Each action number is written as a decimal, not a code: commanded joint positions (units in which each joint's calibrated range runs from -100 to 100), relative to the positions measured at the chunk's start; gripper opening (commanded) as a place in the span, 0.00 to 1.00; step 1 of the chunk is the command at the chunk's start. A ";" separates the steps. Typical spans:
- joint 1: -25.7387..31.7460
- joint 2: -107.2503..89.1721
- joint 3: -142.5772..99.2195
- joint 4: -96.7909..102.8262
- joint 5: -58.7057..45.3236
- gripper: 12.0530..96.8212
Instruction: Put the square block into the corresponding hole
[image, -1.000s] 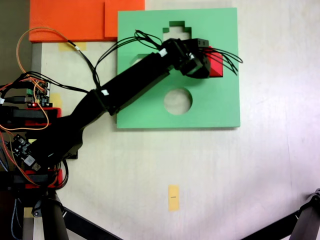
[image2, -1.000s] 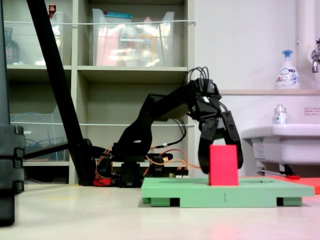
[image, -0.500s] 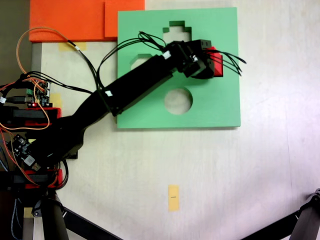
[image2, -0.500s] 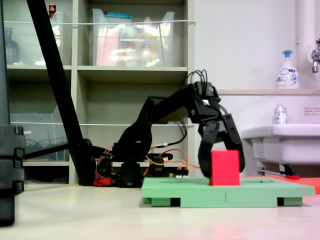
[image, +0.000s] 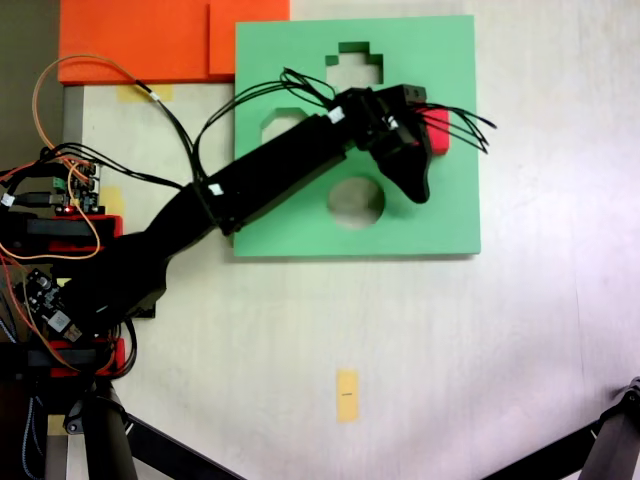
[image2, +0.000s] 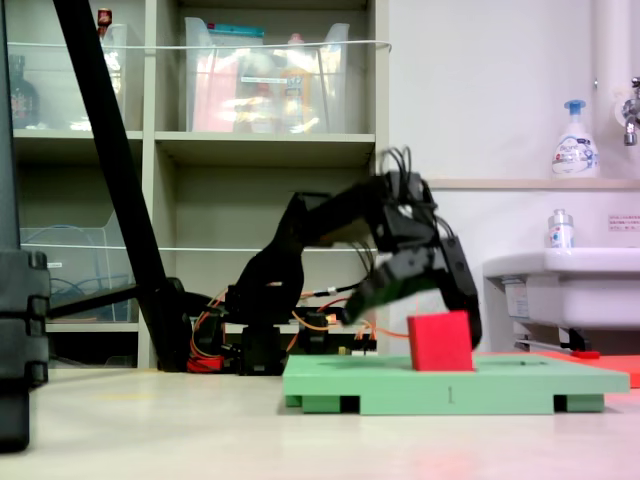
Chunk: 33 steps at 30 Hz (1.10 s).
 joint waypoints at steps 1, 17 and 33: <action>-0.20 -13.65 1.45 -4.77 -0.78 0.90; -6.98 -68.68 0.76 -15.75 -36.73 0.89; -17.58 -127.20 -98.45 67.16 -49.18 0.43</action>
